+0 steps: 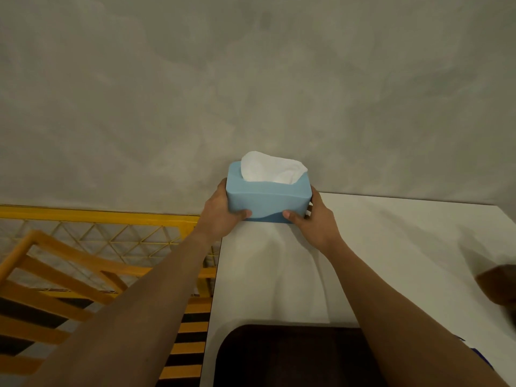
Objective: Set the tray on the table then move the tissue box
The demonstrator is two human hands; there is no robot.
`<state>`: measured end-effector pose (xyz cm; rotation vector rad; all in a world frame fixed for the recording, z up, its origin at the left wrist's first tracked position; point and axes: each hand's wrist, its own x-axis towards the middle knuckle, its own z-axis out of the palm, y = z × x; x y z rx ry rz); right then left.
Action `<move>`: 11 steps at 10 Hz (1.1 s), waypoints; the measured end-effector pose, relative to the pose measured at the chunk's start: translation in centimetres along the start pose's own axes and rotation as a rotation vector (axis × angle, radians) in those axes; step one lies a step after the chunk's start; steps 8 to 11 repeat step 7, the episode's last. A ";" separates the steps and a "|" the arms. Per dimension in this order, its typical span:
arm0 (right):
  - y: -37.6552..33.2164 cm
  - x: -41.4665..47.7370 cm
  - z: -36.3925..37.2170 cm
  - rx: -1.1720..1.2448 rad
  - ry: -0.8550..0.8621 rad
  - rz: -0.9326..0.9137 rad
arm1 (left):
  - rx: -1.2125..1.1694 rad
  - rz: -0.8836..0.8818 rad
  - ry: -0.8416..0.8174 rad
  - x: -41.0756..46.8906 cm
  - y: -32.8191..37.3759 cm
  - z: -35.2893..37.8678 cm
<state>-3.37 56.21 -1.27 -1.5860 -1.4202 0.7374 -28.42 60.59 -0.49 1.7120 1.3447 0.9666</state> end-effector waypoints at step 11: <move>-1.4 0.0 -1.1 -0.120 -0.122 0.045 | 0.013 -0.073 -0.049 -0.5 1.7 -0.6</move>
